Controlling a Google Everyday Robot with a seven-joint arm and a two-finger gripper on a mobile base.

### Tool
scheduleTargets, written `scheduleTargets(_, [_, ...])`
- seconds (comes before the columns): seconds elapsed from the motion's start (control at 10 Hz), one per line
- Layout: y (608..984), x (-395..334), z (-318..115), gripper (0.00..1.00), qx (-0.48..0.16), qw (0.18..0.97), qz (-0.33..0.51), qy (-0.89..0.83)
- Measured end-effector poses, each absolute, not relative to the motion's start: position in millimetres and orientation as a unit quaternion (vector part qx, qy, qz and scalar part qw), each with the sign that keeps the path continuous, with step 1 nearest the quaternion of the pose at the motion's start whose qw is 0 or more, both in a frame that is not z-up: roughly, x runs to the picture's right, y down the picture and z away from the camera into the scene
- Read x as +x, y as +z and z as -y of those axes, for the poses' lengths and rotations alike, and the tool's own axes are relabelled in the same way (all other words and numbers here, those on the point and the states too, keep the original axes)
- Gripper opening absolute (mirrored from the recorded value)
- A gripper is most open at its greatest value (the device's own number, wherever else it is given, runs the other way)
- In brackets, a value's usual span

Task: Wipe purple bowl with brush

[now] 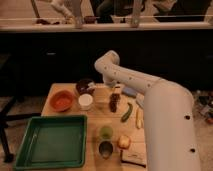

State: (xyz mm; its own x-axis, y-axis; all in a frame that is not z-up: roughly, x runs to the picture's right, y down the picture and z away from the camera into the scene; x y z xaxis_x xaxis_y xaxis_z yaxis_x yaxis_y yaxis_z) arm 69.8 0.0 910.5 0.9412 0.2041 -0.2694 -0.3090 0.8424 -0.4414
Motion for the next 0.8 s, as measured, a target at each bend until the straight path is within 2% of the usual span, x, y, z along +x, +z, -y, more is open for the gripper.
scheduleTargets(0.4, [918.4, 72.3, 7.1, 0.0, -0.246, 0.954, -0.11, 0.132])
scheduleTargets(0.8, [922.0, 0.6, 20.8, 0.0, -0.241, 0.96, -0.078, 0.118])
